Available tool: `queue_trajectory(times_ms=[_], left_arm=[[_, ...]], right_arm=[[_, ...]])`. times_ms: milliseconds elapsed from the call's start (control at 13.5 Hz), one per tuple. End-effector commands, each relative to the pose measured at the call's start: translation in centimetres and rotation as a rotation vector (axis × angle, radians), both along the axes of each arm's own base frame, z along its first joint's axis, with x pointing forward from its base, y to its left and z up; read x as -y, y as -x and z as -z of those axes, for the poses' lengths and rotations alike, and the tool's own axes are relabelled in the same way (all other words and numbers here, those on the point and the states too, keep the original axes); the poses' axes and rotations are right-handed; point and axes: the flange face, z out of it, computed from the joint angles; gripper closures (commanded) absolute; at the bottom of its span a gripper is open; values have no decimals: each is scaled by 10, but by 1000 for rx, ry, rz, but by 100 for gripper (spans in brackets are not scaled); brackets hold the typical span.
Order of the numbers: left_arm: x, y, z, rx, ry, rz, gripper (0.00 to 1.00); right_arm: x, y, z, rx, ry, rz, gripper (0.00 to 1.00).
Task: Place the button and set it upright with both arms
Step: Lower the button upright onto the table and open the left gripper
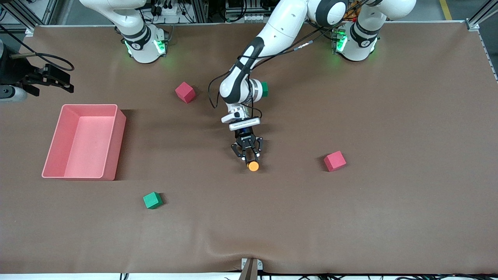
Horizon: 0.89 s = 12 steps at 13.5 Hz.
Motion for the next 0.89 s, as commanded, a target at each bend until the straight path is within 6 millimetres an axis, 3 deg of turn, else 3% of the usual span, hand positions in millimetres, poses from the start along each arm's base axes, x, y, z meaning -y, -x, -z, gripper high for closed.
queue_trajectory(times_ms=[0,518,814], left_arm=[[7,-1,1,52,22,23,91],[6,0,4,50,62,20,85],[7,1,4,47,62,22,76]], right_arm=[[-2,2,-1,7,20,6,0],[-3,2,0,6,20,5,0],[-4,2,0,6,20,3,0]])
